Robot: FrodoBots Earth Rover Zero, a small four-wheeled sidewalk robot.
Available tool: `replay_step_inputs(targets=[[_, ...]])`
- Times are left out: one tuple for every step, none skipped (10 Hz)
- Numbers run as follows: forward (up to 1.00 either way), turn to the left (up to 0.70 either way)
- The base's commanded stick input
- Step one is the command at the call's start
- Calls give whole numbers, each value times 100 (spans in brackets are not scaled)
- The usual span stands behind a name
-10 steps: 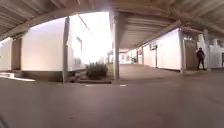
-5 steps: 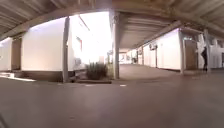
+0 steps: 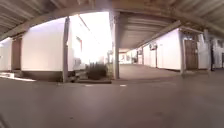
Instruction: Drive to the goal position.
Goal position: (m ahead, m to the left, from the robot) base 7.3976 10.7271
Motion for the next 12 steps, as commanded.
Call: replay_step_inputs(targets=[[70, 35], [70, 35], [70, 35], [70, 35], [70, 35], [70, 35], [70, 35], [70, 35], [70, 35], [70, 35], [70, 19], [70, 1]])
